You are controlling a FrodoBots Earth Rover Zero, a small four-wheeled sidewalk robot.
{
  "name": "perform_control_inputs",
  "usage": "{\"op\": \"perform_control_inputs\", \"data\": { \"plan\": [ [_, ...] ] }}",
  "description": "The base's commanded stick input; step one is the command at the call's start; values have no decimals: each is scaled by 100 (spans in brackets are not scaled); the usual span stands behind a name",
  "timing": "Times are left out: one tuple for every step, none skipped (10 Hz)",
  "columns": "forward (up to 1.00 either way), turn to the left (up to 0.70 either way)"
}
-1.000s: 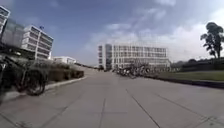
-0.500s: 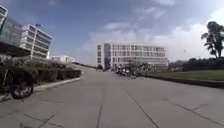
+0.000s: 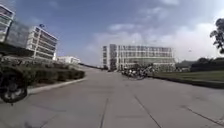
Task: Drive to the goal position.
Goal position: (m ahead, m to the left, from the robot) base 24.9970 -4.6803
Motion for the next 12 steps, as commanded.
{"op": "perform_control_inputs", "data": {
  "plan": [
    [85,0],
    [85,0],
    [85,0],
    [85,0],
    [85,0],
    [85,0],
    [85,0],
    [85,0],
    [85,0],
    [85,0],
    [85,0],
    [85,0]
  ]
}}
